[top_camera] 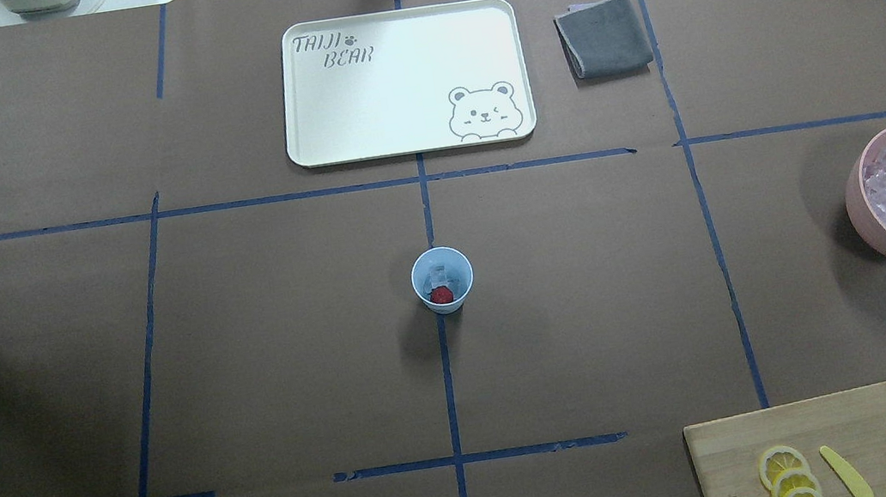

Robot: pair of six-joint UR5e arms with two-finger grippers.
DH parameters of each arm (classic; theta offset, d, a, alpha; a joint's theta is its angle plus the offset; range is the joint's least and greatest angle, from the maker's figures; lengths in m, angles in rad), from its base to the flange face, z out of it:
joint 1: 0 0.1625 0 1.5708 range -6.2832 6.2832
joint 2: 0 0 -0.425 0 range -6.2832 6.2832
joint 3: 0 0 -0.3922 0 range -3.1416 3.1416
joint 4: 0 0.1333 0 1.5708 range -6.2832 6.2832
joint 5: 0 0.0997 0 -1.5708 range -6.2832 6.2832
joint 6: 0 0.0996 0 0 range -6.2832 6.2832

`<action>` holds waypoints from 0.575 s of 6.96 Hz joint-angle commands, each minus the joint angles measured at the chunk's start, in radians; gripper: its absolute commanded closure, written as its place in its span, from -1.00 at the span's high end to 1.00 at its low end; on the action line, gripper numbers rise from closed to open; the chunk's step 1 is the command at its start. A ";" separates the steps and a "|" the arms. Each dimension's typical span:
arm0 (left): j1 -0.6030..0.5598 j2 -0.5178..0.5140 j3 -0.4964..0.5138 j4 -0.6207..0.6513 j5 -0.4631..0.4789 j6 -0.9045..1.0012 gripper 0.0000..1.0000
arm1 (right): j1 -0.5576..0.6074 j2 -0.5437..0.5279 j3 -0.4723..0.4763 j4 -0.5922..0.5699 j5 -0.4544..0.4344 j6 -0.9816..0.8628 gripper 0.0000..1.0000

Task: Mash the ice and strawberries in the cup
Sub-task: 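Set the pestle back down at its spot and open the left gripper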

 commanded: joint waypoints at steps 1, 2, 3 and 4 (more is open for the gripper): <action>0.063 0.000 0.073 -0.098 0.001 -0.020 -0.92 | 0.000 0.000 0.000 0.002 0.000 -0.002 0.99; 0.078 0.000 0.078 -0.098 0.001 -0.020 -0.92 | 0.000 -0.002 0.000 0.000 0.000 -0.002 0.99; 0.081 -0.002 0.083 -0.098 0.001 -0.020 -0.87 | 0.000 -0.002 0.000 0.000 0.000 -0.002 0.99; 0.081 -0.002 0.086 -0.098 0.003 -0.019 0.42 | 0.000 -0.002 0.000 0.000 0.000 -0.002 0.99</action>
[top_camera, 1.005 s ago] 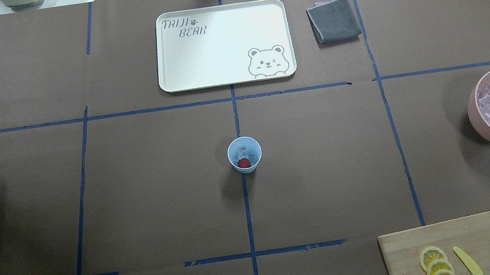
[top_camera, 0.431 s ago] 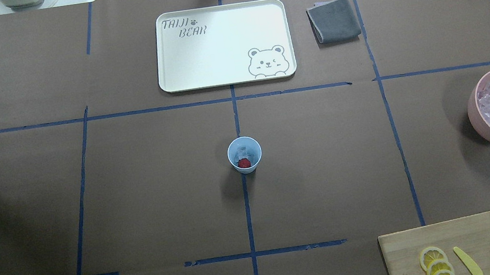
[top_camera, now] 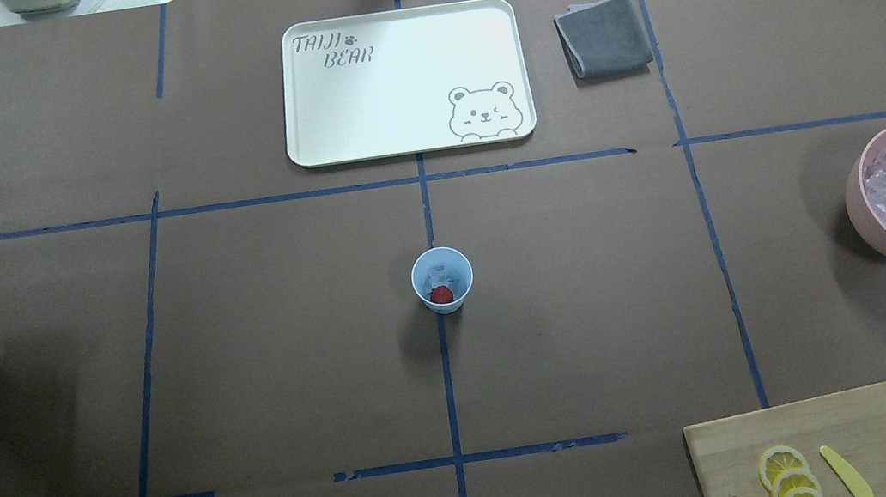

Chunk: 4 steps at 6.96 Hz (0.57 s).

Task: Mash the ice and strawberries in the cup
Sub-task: 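Set the pestle back down at its spot and open the left gripper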

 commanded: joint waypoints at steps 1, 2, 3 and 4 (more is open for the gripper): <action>0.004 0.001 0.006 -0.003 0.025 0.001 0.99 | 0.000 0.000 0.000 0.000 0.000 0.000 0.99; 0.004 -0.001 0.004 -0.003 0.033 0.006 1.00 | 0.000 0.000 0.000 0.000 0.000 0.000 0.99; 0.001 0.001 -0.007 -0.003 0.030 0.009 1.00 | 0.000 0.000 0.000 0.000 0.000 0.000 0.99; -0.004 0.004 -0.019 0.000 0.021 0.018 1.00 | 0.000 0.000 0.000 0.000 0.000 0.001 0.99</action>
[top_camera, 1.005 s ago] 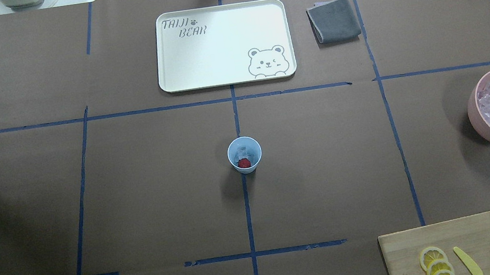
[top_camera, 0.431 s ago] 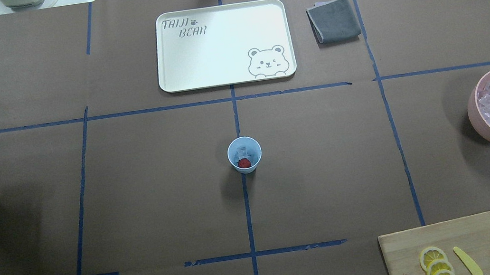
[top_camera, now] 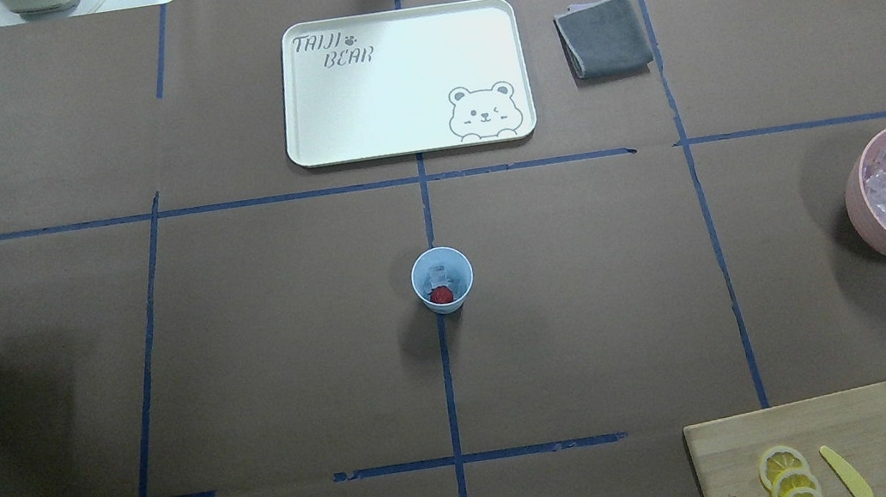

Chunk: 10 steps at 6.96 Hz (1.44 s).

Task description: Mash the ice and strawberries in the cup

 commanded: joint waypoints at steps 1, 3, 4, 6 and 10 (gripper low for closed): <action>-0.017 0.009 -0.038 0.010 -0.023 0.059 1.00 | 0.000 0.000 0.000 0.000 0.000 0.001 0.99; -0.206 0.021 -0.040 0.028 -0.165 0.260 1.00 | 0.000 0.000 0.000 0.000 0.000 0.001 0.99; -0.269 0.035 -0.052 0.109 -0.199 0.391 1.00 | 0.000 0.000 0.000 0.000 0.000 0.001 0.99; -0.444 0.030 -0.126 0.387 -0.221 0.615 1.00 | 0.000 0.000 0.002 0.000 0.000 0.001 0.99; -0.537 0.033 -0.237 0.671 -0.222 0.783 1.00 | 0.000 0.000 0.000 0.002 0.000 0.000 0.99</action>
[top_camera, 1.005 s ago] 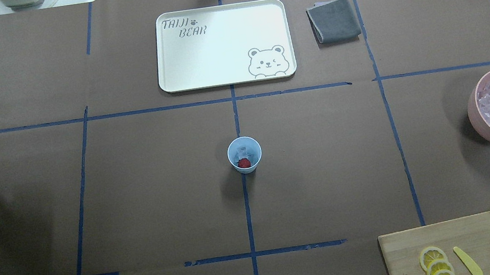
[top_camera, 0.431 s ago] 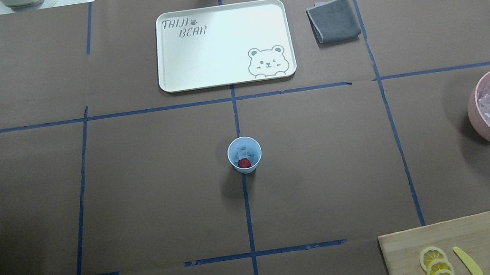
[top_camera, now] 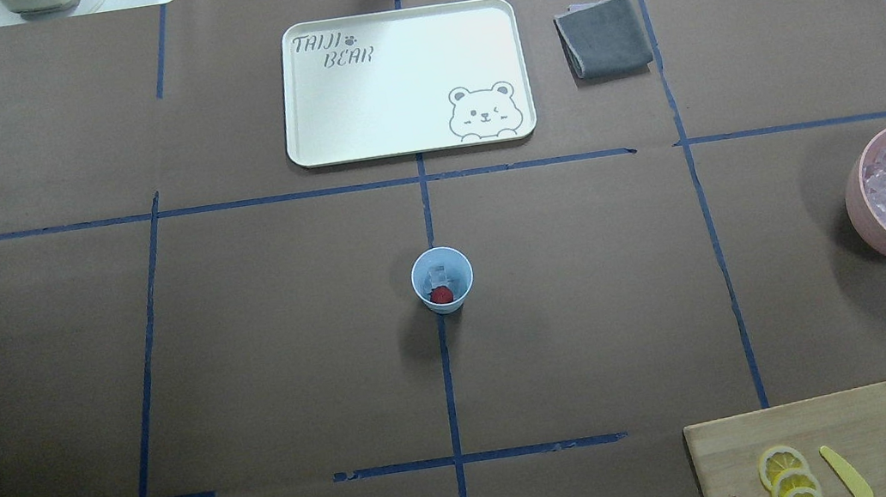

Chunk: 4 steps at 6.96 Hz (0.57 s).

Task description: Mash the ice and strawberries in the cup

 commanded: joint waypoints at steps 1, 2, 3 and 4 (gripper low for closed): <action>-0.022 0.004 -0.009 0.079 -0.001 0.089 1.00 | 0.000 0.000 -0.001 -0.001 0.000 -0.001 0.99; -0.071 0.000 -0.030 0.145 -0.001 0.143 1.00 | 0.000 0.000 -0.001 0.001 0.000 -0.002 0.99; -0.088 0.007 -0.070 0.188 -0.003 0.154 1.00 | 0.000 0.000 0.001 0.001 0.000 -0.002 0.99; -0.089 0.024 -0.071 0.180 -0.003 0.151 1.00 | 0.000 0.000 -0.001 0.001 0.000 -0.002 0.99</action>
